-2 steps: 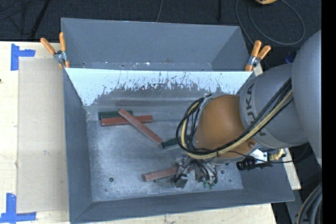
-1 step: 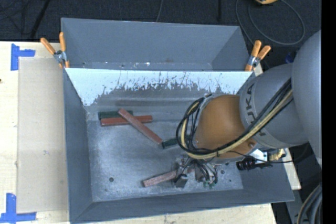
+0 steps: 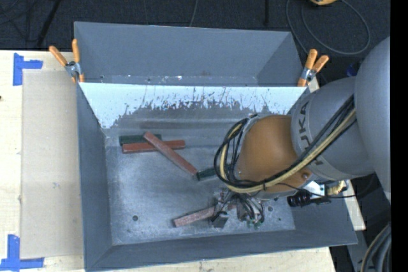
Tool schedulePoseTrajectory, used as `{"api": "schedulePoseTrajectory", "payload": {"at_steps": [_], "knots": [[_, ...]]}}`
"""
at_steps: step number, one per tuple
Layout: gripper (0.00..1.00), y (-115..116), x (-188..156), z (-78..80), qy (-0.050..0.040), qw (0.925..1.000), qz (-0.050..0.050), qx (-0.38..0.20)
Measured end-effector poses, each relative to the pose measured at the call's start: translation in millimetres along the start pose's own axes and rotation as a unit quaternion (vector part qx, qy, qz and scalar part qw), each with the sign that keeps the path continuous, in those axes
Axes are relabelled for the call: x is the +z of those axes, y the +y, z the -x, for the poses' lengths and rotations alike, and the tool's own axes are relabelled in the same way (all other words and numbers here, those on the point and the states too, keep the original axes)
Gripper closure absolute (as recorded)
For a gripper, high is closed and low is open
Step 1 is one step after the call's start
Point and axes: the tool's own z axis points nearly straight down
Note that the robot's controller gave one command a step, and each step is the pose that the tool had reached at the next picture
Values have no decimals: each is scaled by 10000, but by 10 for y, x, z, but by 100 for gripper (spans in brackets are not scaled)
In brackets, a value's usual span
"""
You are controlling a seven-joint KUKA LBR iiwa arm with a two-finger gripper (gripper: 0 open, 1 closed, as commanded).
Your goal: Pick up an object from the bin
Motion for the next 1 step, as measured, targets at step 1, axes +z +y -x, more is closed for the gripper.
{"api": "schedulePoseTrajectory", "payload": {"at_steps": [1], "knots": [[100, -3, -58, -16, 26, 10000, -5, 3]]}}
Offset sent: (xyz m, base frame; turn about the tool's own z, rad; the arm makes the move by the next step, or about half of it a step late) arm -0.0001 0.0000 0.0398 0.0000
